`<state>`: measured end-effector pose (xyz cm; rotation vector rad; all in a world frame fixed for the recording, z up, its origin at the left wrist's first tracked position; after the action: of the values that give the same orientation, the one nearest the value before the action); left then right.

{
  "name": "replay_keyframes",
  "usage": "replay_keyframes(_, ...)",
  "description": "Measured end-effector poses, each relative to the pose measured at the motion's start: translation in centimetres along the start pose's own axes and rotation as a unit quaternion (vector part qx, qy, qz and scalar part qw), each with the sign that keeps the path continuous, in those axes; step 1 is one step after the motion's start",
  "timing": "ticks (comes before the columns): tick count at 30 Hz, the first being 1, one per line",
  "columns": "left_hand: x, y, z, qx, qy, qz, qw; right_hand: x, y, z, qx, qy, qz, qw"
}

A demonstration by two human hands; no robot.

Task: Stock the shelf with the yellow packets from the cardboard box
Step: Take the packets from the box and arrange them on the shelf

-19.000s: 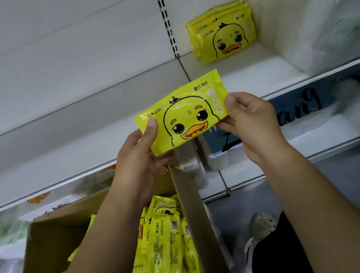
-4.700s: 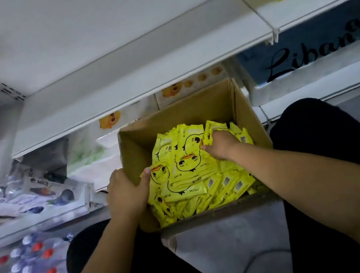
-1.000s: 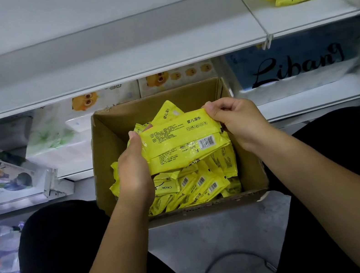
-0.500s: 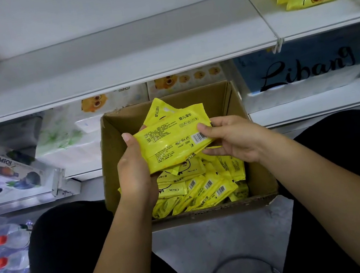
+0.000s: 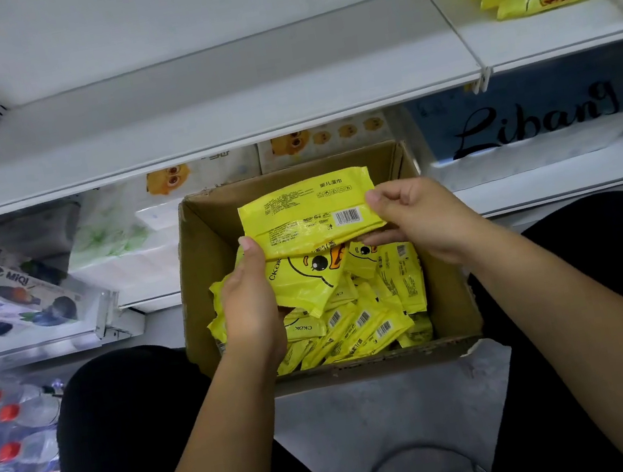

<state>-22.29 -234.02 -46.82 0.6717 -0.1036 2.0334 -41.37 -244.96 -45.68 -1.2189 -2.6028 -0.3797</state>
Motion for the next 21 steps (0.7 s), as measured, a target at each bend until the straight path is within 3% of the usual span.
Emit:
replay_keyframes(3, 0.1, -0.1, 0.3, 0.001, -0.022, 0.011, 1.000, 0.0, 0.0, 0.4, 0.148, -0.031, 0.051, 0.987)
replay_keyframes(7, 0.3, 0.3, 1.3, -0.006, -0.028, 0.021, 0.999, 0.2, 0.2, -0.1, 0.234, -0.076, 0.082, 0.966)
replay_keyframes(14, -0.3, 0.7, 1.3, -0.001, -0.023, 0.022, 0.999, 0.2, -0.7, -0.3, 0.212, -0.103, 0.107, 0.966)
replay_keyframes(17, -0.3, 0.1, 0.7, -0.085, 0.007, -0.005, 0.996, 0.2, -1.0, 0.0, 0.181, -0.092, 0.099, 0.974)
replay_keyframes(21, 0.6, -0.3, 0.6, -0.186, 0.055, 0.015, 0.981, 0.4, -2.0, -0.4, 0.156, -0.091, 0.109, 0.977)
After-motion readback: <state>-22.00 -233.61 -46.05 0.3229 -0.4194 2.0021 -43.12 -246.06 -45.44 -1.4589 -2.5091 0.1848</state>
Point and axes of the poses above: each hand's wrist, its own x-axis away from the middle knuckle, its own y-axis out of the palm, z = x × y, the point moved 1 cm from there along -x, towards the middle knuckle, and after that the axes turned 12 degrees about -z, right-handed, at the moved point
